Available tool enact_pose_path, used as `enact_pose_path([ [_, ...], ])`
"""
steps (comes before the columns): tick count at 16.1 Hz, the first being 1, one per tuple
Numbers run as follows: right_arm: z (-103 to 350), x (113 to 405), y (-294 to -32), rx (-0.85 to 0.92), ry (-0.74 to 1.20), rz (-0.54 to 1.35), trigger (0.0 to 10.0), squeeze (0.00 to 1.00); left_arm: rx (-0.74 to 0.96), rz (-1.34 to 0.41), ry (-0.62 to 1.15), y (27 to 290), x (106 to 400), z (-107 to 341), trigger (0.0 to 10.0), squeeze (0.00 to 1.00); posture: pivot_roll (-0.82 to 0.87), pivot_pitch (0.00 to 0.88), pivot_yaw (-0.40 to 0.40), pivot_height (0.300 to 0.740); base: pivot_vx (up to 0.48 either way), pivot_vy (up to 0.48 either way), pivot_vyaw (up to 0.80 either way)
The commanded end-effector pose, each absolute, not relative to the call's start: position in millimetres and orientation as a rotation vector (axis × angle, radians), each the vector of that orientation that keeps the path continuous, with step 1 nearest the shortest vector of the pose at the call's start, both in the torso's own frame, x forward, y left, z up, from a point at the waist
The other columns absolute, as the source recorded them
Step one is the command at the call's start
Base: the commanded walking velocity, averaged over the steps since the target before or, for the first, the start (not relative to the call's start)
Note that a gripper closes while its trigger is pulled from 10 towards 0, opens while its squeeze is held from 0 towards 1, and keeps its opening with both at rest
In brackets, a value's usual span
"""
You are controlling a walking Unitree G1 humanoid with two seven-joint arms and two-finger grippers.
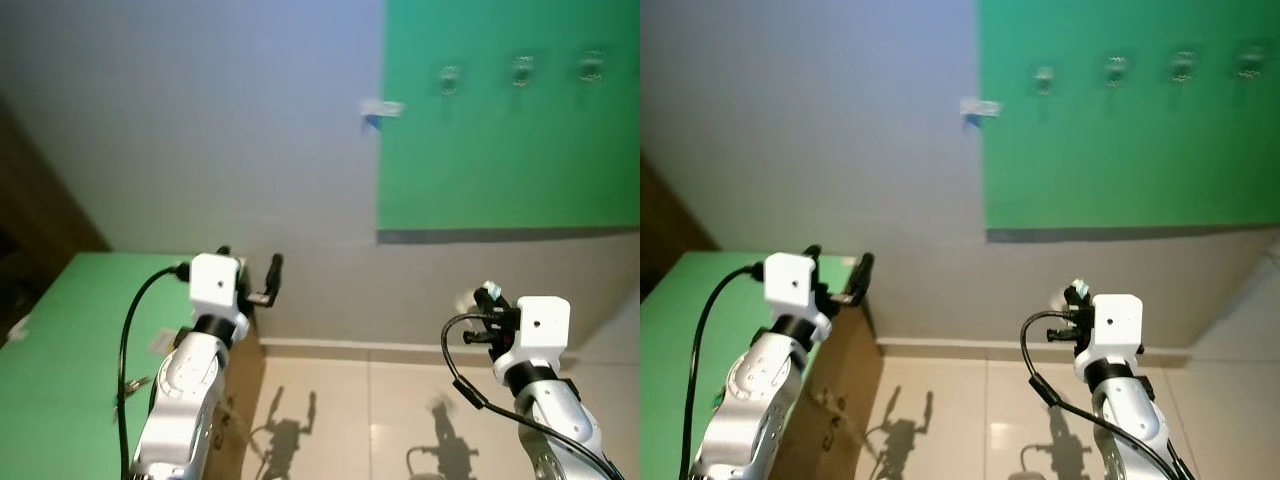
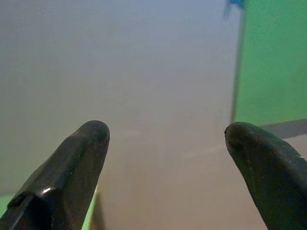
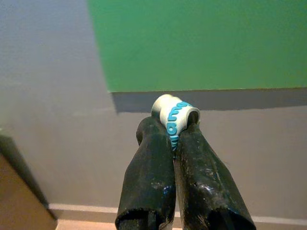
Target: Hang keys on a hook
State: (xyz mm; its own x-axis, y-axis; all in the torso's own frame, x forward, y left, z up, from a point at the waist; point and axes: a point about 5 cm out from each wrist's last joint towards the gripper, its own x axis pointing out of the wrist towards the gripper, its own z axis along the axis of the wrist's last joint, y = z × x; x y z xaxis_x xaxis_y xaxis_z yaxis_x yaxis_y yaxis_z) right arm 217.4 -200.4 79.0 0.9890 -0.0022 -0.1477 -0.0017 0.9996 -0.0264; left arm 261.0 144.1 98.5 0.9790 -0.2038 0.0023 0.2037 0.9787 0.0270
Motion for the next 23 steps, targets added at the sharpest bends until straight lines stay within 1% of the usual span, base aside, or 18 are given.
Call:
enact_pose_path([
  [1, 83.5, 226.2, -197.8, -0.036, 0.123, 0.002, 0.0, 0.04, 0.055, -0.237, -0.016, 140.0, 267.2, 102.8, 10.0, 0.0, -0.23, 0.0, 0.135, 0.74, 0.0, -0.428, 0.57],
  [2, 85.8, 233.6, -197.1, -0.035, 0.11, -0.001, 0.0, 0.05, 0.055, -0.265, -0.011, 135.2, 270.5, 102.1, 10.0, 0.0, -0.24, 0.0, 0.138, 0.74, 0.0, -0.428, 0.8],
  [5, 90.1, 239.6, -194.1, -0.041, 0.087, 0.001, 0.0, 0.02, 0.038, -0.283, 0.008, 130.5, 270.5, 98.4, 10.0, 0.0, -0.24, 0.0, 0.142, 0.74, 0.0, -0.428, 0.68],
  [7, 92.7, 246.2, -189.1, -0.035, 0.079, 0.018, 0.0, 0.01, 0.044, -0.294, 0.02, 127.8, 270.3, 95.5, 10.0, 0.0, -0.24, 0.0, 0.144, 0.74, 0.0, -0.429, 0.0],
  [9, 98.7, 255.5, -178.5, -0.025, 0.054, 0.075, 0.0, 0.02, 0.059, -0.273, 0.028, 134.2, 277.0, 96.4, 10.0, 0.0, -0.23, 0.0, 0.141, 0.74, 0.371, -0.294, 0.0],
  [13, 99.5, 257.3, -169.9, -0.011, 0.053, 0.119, 0.0, 0.02, 0.082, -0.281, 0.011, 135.5, 280.2, 98.7, 10.0, 0.0, -0.23, 0.0, 0.136, 0.74, 0.37, -0.301, 0.0],
  [15, 104.2, 259.7, -165.1, 0.0, 0.041, 0.145, 0.0, 0.02, 0.089, -0.286, -0.003, 133.9, 281.7, 100.3, 10.0, 0.0, -0.23, 0.0, 0.137, 0.74, 0.157, 0.0, 0.0],
  [17, 118.1, 264.8, -158.6, 0.018, 0.016, 0.199, 0.0, 0.02, 0.104, -0.299, -0.015, 132.1, 283.2, 103.0, 10.0, 0.0, -0.23, 0.0, 0.139, 0.74, 0.0, 0.0, 0.0],
  [19, 137.5, 267.0, -149.0, 0.062, 0.002, 0.328, 0.0, 0.02, 0.11, -0.308, -0.027, 130.9, 284.6, 106.2, 10.0, 0.0, -0.24, 0.011, 0.144, 0.74, 0.0, 0.0, 0.0],
  [21, 163.8, 274.0, -145.5, 0.076, -0.019, 0.462, 0.0, 0.01, 0.108, -0.323, -0.039, 126.1, 287.4, 109.2, 10.0, 0.0, -0.24, 0.015, 0.144, 0.74, 0.0, 0.0, 0.0],
  [23, 182.0, 285.1, -149.0, 0.072, -0.052, 0.47, 0.0, 0.01, 0.108, -0.333, -0.04, 123.8, 288.3, 108.7, 10.0, 0.0, -0.25, 0.011, 0.145, 0.74, 0.0, 0.0, 0.0],
])
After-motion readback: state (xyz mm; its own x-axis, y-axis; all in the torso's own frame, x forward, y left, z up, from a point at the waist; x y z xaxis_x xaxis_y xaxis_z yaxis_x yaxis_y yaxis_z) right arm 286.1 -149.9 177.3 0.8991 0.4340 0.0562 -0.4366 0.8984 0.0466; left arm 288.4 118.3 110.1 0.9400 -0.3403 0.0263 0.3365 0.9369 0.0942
